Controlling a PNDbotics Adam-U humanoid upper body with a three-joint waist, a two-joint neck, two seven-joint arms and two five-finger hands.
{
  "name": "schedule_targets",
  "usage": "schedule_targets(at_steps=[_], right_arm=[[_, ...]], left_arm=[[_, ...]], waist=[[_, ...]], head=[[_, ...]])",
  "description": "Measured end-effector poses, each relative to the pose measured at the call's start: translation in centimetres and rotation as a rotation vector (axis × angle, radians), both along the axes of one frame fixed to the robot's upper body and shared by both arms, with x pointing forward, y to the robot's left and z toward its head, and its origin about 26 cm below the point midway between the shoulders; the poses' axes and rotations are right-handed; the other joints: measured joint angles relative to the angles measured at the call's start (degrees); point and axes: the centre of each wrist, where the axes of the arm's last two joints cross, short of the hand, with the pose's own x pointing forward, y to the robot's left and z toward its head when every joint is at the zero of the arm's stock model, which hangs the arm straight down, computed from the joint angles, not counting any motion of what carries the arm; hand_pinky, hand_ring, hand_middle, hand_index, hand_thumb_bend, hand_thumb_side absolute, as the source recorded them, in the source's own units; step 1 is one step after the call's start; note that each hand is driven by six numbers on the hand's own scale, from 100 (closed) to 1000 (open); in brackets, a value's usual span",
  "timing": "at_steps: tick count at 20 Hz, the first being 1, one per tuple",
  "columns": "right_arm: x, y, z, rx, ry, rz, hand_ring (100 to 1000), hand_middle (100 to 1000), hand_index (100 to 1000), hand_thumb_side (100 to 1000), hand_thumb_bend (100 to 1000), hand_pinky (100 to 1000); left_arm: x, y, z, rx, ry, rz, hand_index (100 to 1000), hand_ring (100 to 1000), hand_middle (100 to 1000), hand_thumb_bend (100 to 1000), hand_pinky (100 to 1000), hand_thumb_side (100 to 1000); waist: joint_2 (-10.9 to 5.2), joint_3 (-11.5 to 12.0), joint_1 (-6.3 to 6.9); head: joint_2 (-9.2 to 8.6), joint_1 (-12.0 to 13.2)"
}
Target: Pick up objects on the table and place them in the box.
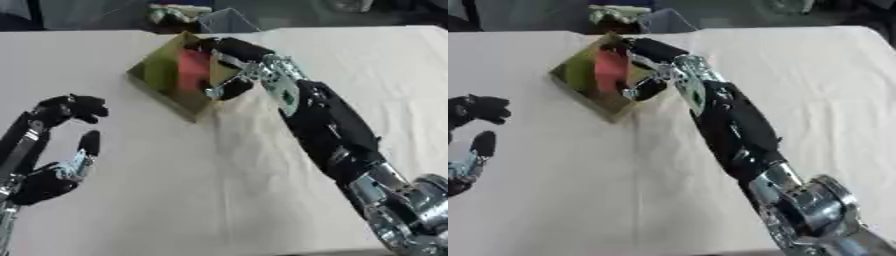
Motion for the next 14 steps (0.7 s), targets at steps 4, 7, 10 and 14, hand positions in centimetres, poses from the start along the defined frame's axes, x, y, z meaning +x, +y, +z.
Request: schedule_targets(at_steps=[4, 7, 10, 14], right_arm=[[0.07, -0.19, -0.69, -0.070, -0.011, -0.052, 902, 930, 1000, 242, 100, 905], [0.07, -0.22, -0.79, -0.108, -0.019, -0.062, 937, 976, 1000, 240, 100, 919], [0.07, -0.25, -0.68, -0.114, -0.024, -0.053, 994, 997, 1000, 235, 100, 946], [0.05, -0.21, -0.27, -0.097, -0.028, -0.034, 1000, 1000, 1000, 234, 100, 972]], left_arm=[[0.00, 0.00, 0.00, 0.000, 0.000, 0.000, 756, 813, 639, 100, 664, 590], [0.00, 0.00, 0.00, 0.000, 0.001, 0.000, 756, 813, 639, 100, 664, 588], [0.00, 0.00, 0.00, 0.000, 0.001, 0.000, 756, 813, 639, 100, 664, 586], [-0.01, 0.01, -0.01, 0.000, 0.001, 0.001, 756, 813, 640, 100, 664, 587]], waist=[[0.00, -0.18, 0.16], [-0.01, -0.57, 0.19], [-0.03, -0.92, 0.24], [-0.07, -1.17, 0.43]], head=[[-0.19, -0.08], [-0.20, -0.06], [-0.20, -0.04], [-0.20, -0.01]])
